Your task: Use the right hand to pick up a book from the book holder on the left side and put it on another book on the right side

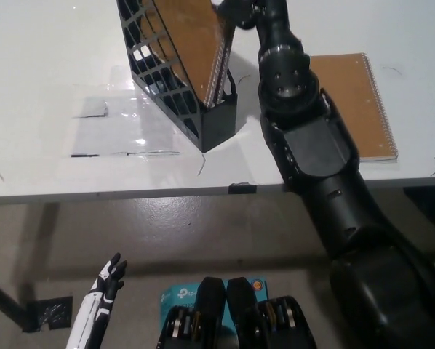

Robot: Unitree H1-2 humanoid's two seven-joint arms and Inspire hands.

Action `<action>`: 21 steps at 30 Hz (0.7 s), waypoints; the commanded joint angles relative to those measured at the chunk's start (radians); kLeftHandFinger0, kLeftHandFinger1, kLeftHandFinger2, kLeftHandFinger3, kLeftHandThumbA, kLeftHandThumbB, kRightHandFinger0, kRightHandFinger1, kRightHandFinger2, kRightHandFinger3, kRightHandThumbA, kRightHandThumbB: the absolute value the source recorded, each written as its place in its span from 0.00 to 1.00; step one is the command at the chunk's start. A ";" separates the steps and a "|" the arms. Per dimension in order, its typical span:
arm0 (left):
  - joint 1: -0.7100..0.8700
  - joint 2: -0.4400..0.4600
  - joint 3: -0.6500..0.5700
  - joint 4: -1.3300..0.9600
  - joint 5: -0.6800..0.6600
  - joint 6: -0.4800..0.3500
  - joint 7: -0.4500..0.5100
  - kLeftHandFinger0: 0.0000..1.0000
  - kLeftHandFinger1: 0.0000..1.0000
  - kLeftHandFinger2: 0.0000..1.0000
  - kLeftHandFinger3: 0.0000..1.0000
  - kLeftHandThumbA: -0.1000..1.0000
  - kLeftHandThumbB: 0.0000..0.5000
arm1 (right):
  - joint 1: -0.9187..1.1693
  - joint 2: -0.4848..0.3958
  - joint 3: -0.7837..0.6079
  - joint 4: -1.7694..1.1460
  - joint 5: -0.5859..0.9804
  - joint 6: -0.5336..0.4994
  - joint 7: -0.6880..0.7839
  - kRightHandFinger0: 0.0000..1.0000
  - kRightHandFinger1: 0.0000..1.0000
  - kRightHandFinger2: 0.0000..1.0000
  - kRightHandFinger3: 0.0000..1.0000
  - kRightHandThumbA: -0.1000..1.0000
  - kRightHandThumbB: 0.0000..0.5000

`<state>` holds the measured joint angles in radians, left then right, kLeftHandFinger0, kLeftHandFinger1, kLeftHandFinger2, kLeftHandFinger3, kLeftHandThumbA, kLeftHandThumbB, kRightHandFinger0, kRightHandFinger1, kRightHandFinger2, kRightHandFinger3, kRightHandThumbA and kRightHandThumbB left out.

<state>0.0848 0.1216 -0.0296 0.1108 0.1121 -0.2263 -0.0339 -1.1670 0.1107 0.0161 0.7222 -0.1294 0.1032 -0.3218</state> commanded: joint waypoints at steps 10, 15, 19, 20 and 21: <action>-0.007 0.014 -0.006 -0.012 -0.003 -0.049 -0.010 1.00 1.00 1.00 1.00 1.00 0.23 | -0.231 0.004 -0.087 -0.157 0.076 0.014 -0.014 0.00 0.13 0.52 0.47 0.00 0.18; -0.013 0.015 -0.004 -0.012 -0.003 -0.047 -0.008 1.00 1.00 1.00 1.00 1.00 0.22 | -0.284 0.053 -0.376 -0.200 0.457 0.136 0.040 0.00 0.37 0.78 0.83 0.00 0.16; -0.014 0.015 -0.003 -0.011 0.000 -0.045 -0.005 1.00 1.00 1.00 1.00 1.00 0.22 | -0.328 0.043 -0.580 -0.214 0.706 0.300 0.022 0.00 0.26 0.77 1.00 0.00 0.10; -0.013 0.015 -0.003 -0.011 -0.002 -0.043 -0.007 1.00 1.00 1.00 1.00 1.00 0.23 | -0.327 0.025 -0.617 -0.221 0.751 0.345 0.036 0.00 0.24 0.77 1.00 0.00 0.07; -0.013 0.015 -0.003 -0.009 -0.003 -0.046 -0.007 1.00 1.00 1.00 1.00 1.00 0.23 | -0.326 0.018 -0.626 -0.221 0.756 0.357 0.045 0.00 0.23 0.77 1.00 0.00 0.06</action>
<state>0.0815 0.1205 -0.0317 0.1244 0.1123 -0.2255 -0.0337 -1.2736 0.1290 -0.3079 0.6322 0.0766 0.2346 -0.3221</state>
